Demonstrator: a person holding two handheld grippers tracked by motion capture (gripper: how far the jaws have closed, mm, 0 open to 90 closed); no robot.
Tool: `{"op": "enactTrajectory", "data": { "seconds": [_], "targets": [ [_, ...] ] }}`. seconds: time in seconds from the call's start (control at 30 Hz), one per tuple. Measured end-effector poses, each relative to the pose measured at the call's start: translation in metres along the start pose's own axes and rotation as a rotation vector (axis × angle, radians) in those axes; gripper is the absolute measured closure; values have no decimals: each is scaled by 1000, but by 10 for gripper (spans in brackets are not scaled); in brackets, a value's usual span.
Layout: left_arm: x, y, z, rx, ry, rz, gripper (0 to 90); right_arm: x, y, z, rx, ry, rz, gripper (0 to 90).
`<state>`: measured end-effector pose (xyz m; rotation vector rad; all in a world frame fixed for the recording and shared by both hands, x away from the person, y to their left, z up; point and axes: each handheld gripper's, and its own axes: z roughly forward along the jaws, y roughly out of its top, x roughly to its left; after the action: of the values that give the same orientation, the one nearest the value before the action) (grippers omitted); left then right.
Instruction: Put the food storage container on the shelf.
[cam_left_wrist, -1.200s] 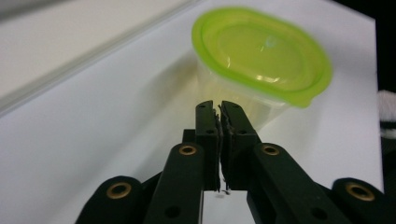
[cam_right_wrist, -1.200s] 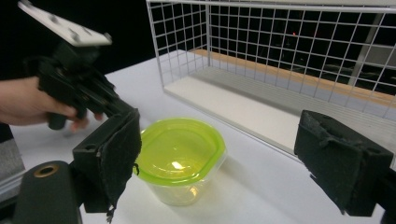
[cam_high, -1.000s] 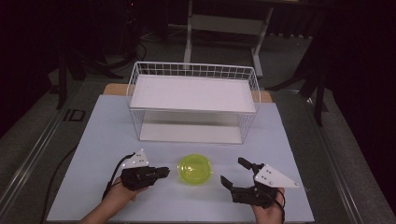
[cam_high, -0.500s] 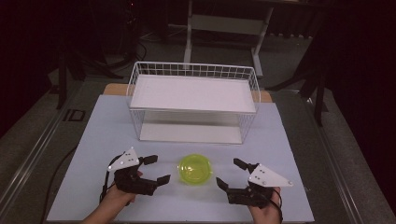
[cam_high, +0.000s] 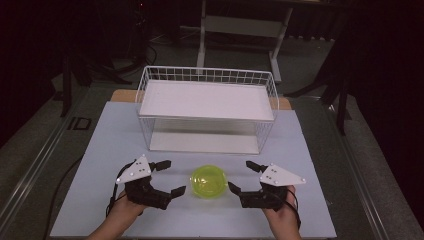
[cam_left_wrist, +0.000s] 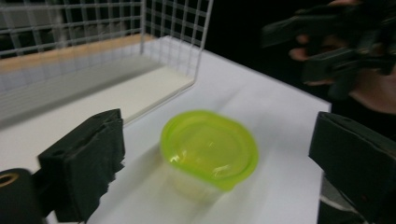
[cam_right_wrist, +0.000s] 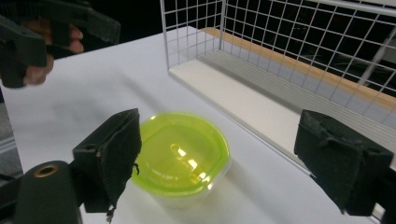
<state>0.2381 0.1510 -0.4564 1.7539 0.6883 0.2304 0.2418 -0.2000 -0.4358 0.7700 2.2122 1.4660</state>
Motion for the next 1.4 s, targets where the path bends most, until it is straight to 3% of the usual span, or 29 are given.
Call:
{"op": "enactTrajectory", "data": {
  "seconds": [0.07, 0.13, 0.23, 0.37, 0.43, 0.57, 0.63, 0.77, 0.93, 1.17, 1.27, 1.4],
  "targets": [
    [2, 1, 2, -6, -4, -91, 59, -4, 3, 4, 2, -1, 13, 136],
    [6, 4, 7, 48, -5, -170, 56, -8, 4, 8, 15, 19, 26, 130],
    [10, 5, 16, 96, -12, -163, 44, -15, 3, 16, 38, 37, 74, 129],
    [11, 5, 24, 91, -4, -165, 28, -21, 1, 23, 46, 42, 109, 129],
    [12, 4, 38, 100, -1, -147, 28, -25, -2, 31, 63, 34, 120, 134],
    [12, 1, 45, 120, 9, -145, 28, -29, -5, 37, 74, 65, 156, 134],
    [13, -5, 54, 147, 27, -164, 43, -31, -8, 44, 97, 81, 190, 139],
    [12, -9, 61, 182, 75, -175, 126, -32, -13, 51, 140, 69, 190, 180],
    [15, -19, 65, 215, 79, -254, 156, -32, -20, 61, 187, 83, 267, 290],
    [17, -33, 64, 217, 79, -356, 237, -35, -29, 72, 227, 128, 313, 428],
    [17, -37, 64, 216, 70, -388, 281, -36, -31, 76, 247, 134, 342, 430],
    [15, -40, 62, 219, 81, -399, 385, -36, -34, 78, 261, 123, 362, 461]
  ]
}}
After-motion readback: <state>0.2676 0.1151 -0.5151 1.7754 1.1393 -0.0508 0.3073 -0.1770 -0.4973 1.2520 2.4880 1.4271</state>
